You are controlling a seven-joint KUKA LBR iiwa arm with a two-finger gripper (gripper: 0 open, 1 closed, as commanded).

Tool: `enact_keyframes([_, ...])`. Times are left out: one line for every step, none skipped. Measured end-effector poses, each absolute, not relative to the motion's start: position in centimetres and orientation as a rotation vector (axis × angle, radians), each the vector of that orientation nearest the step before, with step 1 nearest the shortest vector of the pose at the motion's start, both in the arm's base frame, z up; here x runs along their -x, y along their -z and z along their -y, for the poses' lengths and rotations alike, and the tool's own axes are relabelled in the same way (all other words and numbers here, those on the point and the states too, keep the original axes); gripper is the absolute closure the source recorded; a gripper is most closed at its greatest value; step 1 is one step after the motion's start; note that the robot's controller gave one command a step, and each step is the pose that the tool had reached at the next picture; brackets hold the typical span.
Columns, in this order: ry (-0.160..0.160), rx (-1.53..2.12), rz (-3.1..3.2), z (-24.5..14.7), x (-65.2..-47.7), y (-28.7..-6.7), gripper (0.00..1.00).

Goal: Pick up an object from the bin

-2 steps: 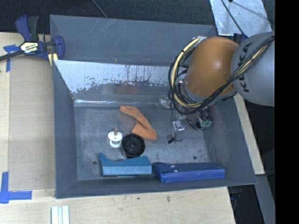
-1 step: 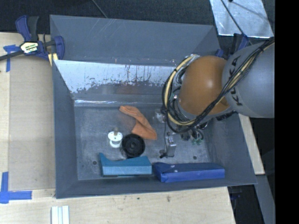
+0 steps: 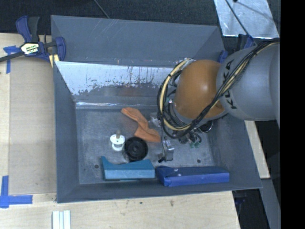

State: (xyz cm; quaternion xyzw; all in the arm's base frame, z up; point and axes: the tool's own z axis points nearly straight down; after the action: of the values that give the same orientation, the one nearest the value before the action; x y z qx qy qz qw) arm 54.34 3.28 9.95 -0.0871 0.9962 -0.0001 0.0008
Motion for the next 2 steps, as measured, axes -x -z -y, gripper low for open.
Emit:
enact_keyframes([-0.002,0.110,-3.129,-6.16,-57.39,-7.40,1.00])
enact_keyframes([-0.002,0.110,-3.129,-6.16,-57.39,-7.40,1.00])
